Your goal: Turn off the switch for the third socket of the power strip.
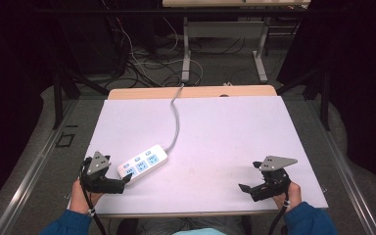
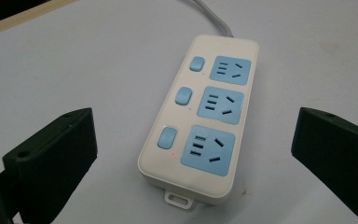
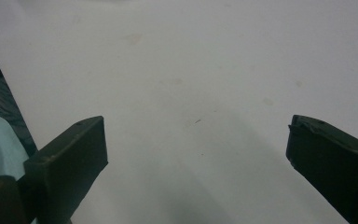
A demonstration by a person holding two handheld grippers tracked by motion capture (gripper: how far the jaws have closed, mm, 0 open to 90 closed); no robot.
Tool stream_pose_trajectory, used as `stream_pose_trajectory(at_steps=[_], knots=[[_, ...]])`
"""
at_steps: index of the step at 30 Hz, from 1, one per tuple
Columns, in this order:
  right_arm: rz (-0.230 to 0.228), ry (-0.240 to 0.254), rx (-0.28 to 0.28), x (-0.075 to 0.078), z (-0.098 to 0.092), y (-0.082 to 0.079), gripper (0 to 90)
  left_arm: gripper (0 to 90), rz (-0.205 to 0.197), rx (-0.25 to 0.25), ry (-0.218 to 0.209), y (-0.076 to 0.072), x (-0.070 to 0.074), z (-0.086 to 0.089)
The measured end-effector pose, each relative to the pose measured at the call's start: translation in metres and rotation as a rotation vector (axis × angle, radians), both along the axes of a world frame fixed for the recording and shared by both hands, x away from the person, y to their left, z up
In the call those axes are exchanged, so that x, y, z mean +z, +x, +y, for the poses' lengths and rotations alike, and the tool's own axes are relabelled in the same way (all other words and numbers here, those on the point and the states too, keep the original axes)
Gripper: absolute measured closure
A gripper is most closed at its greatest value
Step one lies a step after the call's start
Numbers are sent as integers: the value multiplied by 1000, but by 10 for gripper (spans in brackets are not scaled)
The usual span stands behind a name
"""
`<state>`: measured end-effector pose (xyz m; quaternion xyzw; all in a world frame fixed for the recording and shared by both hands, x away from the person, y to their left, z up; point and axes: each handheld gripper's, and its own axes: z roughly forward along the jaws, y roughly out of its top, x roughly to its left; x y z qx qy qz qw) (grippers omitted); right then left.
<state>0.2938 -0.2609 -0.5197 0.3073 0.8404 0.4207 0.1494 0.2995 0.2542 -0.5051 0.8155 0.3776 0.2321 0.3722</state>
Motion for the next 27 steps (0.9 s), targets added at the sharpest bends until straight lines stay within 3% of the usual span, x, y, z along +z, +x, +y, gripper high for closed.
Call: stream_pose_trajectory(at_steps=[20, 27], knots=[[16, -11, -15, -1, 1, 0, 47, 2, 16, 16, -8, 12, 3, -2], [14, -19, -11, 0, 0, 0, 47, 2, 25, 22, -8, 23, 4, -6]])
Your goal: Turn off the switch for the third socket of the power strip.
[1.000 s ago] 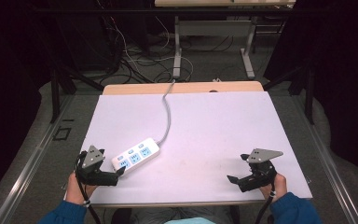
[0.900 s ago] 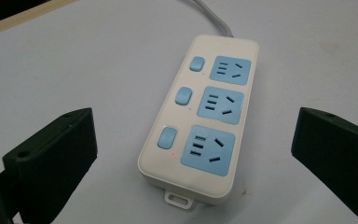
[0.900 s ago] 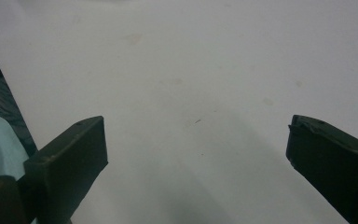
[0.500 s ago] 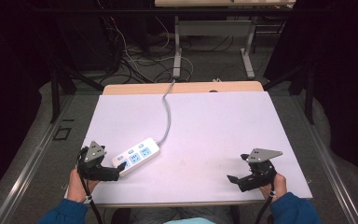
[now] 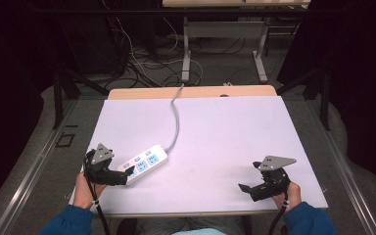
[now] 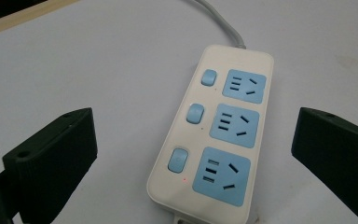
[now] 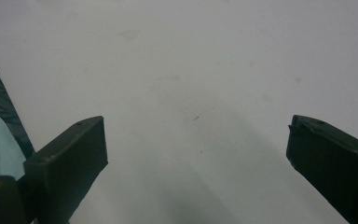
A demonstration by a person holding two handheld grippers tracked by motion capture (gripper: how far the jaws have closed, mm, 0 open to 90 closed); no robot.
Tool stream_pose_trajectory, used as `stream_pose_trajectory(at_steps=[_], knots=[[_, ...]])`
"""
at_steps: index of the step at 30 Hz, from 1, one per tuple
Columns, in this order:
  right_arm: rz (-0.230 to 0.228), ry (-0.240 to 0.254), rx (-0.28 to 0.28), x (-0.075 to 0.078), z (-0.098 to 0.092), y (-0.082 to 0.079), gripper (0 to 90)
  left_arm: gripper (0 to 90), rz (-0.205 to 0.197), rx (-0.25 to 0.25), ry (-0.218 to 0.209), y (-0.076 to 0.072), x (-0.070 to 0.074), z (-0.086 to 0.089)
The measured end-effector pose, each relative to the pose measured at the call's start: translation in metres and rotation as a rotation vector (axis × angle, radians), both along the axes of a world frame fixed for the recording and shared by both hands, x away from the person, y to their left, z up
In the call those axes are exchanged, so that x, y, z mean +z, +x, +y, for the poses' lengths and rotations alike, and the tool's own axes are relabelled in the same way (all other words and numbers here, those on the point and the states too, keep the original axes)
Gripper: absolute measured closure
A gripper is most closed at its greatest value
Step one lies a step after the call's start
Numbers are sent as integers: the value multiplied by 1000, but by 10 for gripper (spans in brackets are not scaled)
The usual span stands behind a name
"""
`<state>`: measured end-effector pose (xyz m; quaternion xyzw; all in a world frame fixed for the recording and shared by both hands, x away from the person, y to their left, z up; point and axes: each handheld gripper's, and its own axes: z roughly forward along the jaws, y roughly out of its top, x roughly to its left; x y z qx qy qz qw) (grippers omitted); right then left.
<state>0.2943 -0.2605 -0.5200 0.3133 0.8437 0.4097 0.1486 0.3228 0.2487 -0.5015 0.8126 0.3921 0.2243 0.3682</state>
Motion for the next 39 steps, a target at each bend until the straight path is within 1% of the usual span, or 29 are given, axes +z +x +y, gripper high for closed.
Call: stream_pose_trajectory(at_steps=[1, 4, 5, 7, 8, 10, 11, 13, 14, 15, 16, 19, 20, 21, 22, 23, 26, 27, 29, 31, 32, 34, 35, 36, 37, 38, 39], knots=[[2, 3, -4, 0, 0, 0, 47, 2, 9, 0, -3, 1, 0, -1], [2, 7, -13, 0, 1, -1, 47, 2, 9, -4, 1, 7, -1, -3], [-2, 3, -11, 0, 0, 0, 47, 2, 12, -2, -4, 8, -2, -4], [-2, 4, -3, 0, 0, 0, 47, 2, 23, -5, 5, 10, -2, -5], [-5, 1, -7, 0, 0, 0, 47, 1, 21, -7, 7, 11, -3, -5], [-2, 2, -4, -1, 0, 0, 48, 0, 26, 2, 4, 13, -4, -6], [10, 3, -2, 0, 0, 0, 48, 0, 30, -4, 8, 14, -4, -5], [7, 3, -4, 0, 0, 0, 48, 0, 33, 0, 11, 16, -5, -5], [2, 0, 0, 0, 0, 0, 47, 0, 42, 0, 14, 17, -5, -6], [-5, 1, -7, -1, 0, 0, 47, 0, 41, -4, 21, 18, -6, -6], [2, 6, -14, -1, 0, 0, 47, 0, 43, 4, 16, 19, -6, -7], [-4, 0, -1, 0, 0, 0, 47, 0, 51, 2, 23, 22, -7, -7], [7, -14, 8, 0, -1, 1, 47, 0, 54, 4, 22, 23, -7, -7], [8, -14, 8, 0, -1, 1, 47, 0, 60, 4, 24, 23, -8, -8], [5, 3, -4, 0, 0, 0, 47, 0, 59, 10, 26, 24, -8, -8], [-2, 1, -7, -1, 0, 0, 47, 0, 60, 7, 24, 25, -9, -8], [-3, 1, -8, -1, 0, 0, 47, 1, 73, 4, 44, 27, -9, -9], [-5, 1, -6, -1, 0, 0, 47, 3, 80, 2, 45, 27, -10, -9], [-7, -3, -1, -1, 0, 0, 47, 15, 79, 9, 48, 28, -10, -9], [-3, 2, -9, 0, 0, 0, 47, 70, 81, 10, 36, 27, -11, -9], [2, 0, -9, 0, 0, 0, 47, 101, 82, 6, 49, 27, -10, -9], [-5, -1, -6, -1, 0, 0, 47, 196, 93, 1, 44, 27, -10, -8], [-4, 1, -5, -1, 0, 0, 47, 216, 87, 6, 43, 27, -11, -9], [-4, -1, -1, 0, 0, 0, 47, 261, 92, 3, 38, 26, -11, -9], [-1, -3, 4, 0, -1, 0, 47, 299, 88, 4, 39, 26, -12, -9], [1, -3, 2, 0, 0, 0, 47, 329, 95, 6, 44, 25, -11, -9], [-1, -4, 1, 0, 0, 0, 48, 382, 85, 4, 34, 25, -12, -9]])
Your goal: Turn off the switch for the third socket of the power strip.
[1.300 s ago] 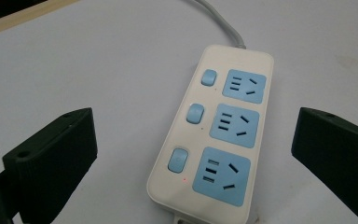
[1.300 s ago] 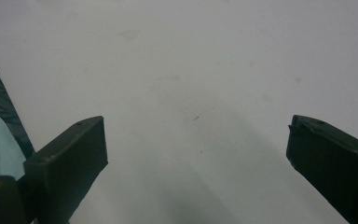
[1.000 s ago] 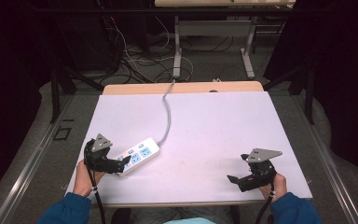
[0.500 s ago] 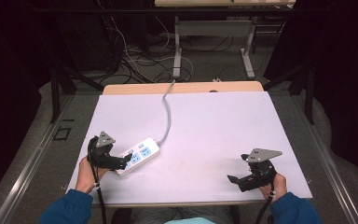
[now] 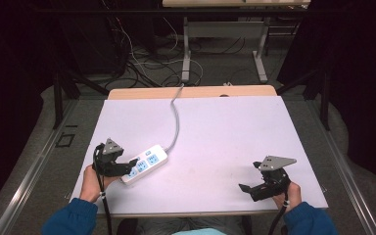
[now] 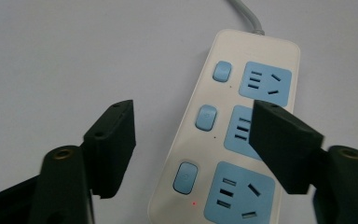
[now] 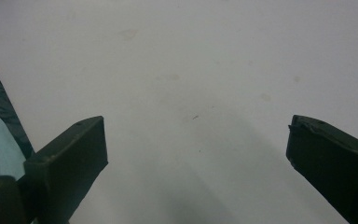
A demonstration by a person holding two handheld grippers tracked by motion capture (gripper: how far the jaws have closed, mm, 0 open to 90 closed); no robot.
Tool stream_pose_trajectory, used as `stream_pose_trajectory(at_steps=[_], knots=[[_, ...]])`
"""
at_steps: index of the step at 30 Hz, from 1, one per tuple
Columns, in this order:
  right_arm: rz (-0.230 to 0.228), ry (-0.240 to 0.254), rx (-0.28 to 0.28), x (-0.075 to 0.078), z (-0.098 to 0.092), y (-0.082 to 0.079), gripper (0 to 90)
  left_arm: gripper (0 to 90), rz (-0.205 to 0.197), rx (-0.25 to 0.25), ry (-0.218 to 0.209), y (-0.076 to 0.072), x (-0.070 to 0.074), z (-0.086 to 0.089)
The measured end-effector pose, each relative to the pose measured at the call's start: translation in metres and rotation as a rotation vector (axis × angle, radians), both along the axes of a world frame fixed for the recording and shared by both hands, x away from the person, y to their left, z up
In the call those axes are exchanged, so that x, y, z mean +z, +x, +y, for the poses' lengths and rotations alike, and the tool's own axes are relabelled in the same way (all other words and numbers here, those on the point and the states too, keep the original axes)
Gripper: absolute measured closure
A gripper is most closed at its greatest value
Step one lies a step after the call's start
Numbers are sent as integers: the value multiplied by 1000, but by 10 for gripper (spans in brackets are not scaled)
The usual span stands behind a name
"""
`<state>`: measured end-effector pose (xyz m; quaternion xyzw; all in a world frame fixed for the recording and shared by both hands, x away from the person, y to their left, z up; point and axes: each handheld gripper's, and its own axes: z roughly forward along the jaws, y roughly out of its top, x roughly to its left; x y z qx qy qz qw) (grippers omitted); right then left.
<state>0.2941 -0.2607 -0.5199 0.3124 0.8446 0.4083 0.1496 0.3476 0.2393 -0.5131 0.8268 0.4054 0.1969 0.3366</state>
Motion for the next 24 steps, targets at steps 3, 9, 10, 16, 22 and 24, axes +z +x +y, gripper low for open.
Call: stream_pose_trajectory(at_steps=[3, 9, 10, 16, 22, 24], knots=[[11, -9, 1, 1, 0, 0, 48, 529, 8, -16, 6, -1, 0, 1], [2, 0, -3, 0, 0, 0, 48, 705, 10, -24, -6, -3, 1, 2], [7, -10, -1, 1, 0, 0, 48, 740, 5, -26, -14, -3, 0, 2], [7, -9, -2, 1, 0, 0, 49, 897, 16, -29, -22, -4, -1, 6], [6, -1, -6, 0, 0, -1, 49, 900, 37, -33, -6, -6, -2, 8], [0, 1, -10, 0, 0, -1, 49, 900, 42, -29, -3, -6, -3, 9]])
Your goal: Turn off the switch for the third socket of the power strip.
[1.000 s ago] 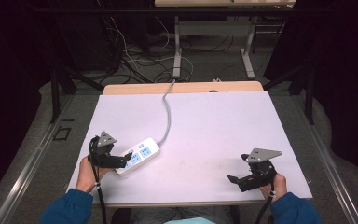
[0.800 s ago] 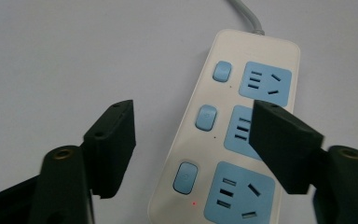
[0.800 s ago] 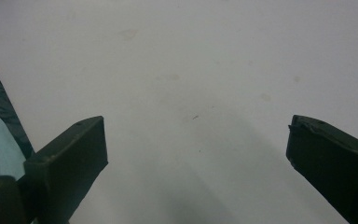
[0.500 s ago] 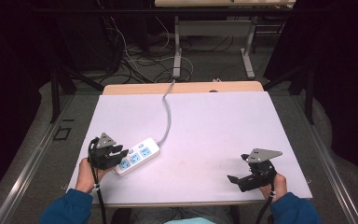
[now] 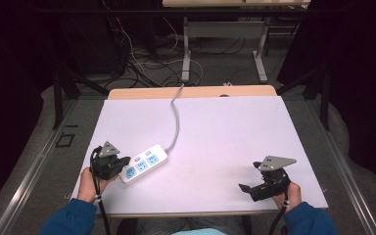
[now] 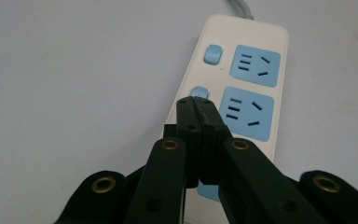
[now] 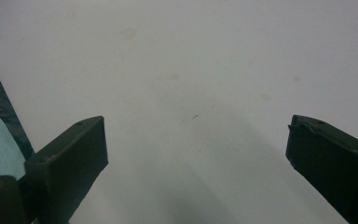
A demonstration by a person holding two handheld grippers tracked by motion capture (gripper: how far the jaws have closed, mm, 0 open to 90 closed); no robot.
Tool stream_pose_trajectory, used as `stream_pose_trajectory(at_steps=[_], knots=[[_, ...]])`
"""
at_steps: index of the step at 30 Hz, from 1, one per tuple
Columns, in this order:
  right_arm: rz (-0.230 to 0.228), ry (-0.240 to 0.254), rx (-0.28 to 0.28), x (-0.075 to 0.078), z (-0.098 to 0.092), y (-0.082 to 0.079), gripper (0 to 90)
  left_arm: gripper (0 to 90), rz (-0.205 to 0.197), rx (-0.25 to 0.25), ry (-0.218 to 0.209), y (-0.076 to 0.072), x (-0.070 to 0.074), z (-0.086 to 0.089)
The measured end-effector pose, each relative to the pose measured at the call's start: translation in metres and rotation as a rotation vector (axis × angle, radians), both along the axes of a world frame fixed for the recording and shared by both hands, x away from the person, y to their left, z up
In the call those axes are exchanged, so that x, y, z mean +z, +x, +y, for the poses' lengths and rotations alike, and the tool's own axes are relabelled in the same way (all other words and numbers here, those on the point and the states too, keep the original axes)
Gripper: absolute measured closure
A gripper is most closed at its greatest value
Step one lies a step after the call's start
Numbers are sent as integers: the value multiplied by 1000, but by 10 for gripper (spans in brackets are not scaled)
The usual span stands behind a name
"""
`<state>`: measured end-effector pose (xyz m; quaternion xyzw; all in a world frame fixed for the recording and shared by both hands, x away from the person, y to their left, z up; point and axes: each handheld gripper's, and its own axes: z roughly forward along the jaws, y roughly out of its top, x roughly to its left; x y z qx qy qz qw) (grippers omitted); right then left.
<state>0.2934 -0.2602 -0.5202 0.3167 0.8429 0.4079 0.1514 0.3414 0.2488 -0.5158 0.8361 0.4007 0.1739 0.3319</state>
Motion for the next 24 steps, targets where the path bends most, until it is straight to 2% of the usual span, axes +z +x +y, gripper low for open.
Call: stream_pose_trajectory(at_steps=[2, 12, 13, 19, 20, 22, 24], knots=[[5, -2, 4, 0, 0, 0, 50, 900, -1, 5, -8, 1, -1, 2], [0, -5, -2, 0, 0, 0, 52, 900, 37, 0, 20, 2, -5, 4], [2, -4, -2, 0, 0, 0, 52, 900, 41, 11, 20, 2, -6, 4], [1, -9, 4, 0, 0, 1, 53, 900, 48, 8, 47, 3, -6, 3], [4, -7, 5, -1, 0, 1, 53, 900, 27, 14, 33, 4, -9, 3], [3, -7, 4, 0, 0, 1, 54, 900, 52, 11, 47, 4, -9, 3], [-2, -1, 1, -1, 0, 1, 54, 900, 49, 10, 45, 5, -10, 3]])
